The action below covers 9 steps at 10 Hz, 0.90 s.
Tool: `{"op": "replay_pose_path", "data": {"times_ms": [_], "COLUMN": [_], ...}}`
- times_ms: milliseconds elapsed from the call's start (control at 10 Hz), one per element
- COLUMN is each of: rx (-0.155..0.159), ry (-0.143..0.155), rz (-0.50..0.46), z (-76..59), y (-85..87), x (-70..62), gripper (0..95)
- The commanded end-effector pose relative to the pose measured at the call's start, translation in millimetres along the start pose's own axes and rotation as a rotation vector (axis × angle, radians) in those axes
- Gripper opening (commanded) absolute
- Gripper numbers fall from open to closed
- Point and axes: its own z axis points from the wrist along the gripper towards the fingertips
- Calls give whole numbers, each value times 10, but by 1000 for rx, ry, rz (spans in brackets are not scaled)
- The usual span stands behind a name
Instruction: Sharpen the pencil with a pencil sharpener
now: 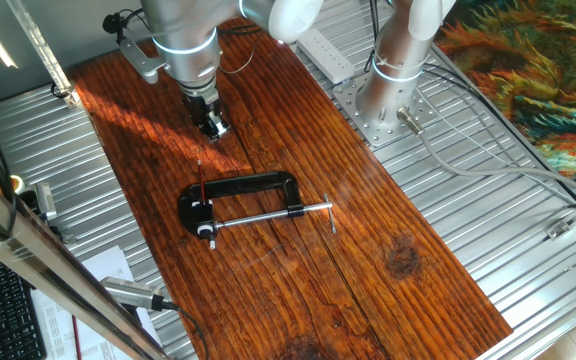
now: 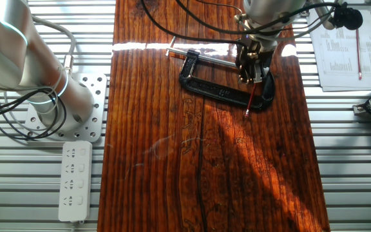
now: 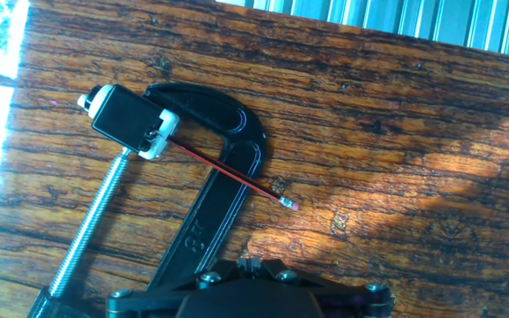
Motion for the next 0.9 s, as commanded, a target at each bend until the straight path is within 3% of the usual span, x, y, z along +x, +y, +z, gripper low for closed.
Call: {"op": "replay_pose_path", "data": {"times_ms": [100,900], "rx": [1,0], "ry": [0,1], "rz": [-1,-5], "z": [0,0], "y": [-1,-1], "x": [-1,-2], "gripper": [0,0]}}
